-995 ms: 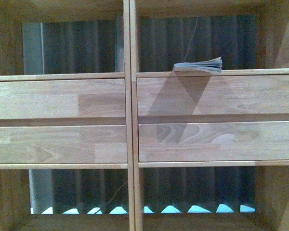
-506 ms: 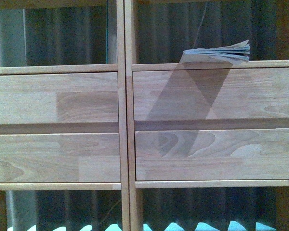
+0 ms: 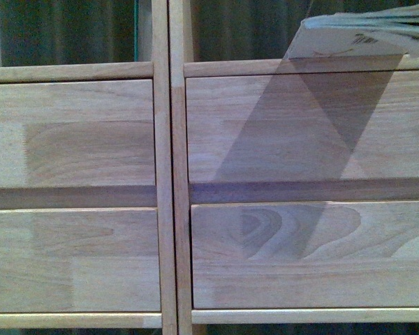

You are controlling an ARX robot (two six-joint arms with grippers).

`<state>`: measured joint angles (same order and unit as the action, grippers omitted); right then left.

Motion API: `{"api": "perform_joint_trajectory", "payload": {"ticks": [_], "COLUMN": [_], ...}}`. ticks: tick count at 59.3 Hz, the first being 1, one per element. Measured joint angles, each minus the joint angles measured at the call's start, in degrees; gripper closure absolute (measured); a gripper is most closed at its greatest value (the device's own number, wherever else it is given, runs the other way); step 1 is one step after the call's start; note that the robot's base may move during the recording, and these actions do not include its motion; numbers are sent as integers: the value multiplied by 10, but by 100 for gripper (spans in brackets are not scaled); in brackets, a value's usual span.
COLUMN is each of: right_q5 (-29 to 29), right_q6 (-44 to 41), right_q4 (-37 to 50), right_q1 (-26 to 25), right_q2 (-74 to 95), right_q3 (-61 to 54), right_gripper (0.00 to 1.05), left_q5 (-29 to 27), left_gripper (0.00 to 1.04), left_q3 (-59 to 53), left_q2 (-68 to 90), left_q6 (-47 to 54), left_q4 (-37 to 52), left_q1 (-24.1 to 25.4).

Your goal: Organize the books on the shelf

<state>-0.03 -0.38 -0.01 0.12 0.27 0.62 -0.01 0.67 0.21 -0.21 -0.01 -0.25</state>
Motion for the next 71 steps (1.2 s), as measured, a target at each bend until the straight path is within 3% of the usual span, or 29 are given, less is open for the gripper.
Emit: {"api": "perform_joint_trajectory", "payload": {"ticks": [39,45,49,57,71], "right_q5": [-1,-155,-206,-220,-176], "right_q6": [2,76,132,242,451], "right_q4": [0,-52,-24,88,238], "right_q1": [0,-50,-63,-69,-26], "right_q2": [0,60,115,240,457], "right_q3": [0,33,50,111,220], "right_gripper": [7,7,7,7,7], "left_q5": [0,1,0,0,0], "left_gripper": [7,7,7,7,7], "left_q3": [0,0,0,0,0], "left_q2": [0,0,0,0,0], "left_q6": [0,0,0,0,0], "left_q4": [0,0,0,0,0], "left_q1": [0,0,0,0,0]}}
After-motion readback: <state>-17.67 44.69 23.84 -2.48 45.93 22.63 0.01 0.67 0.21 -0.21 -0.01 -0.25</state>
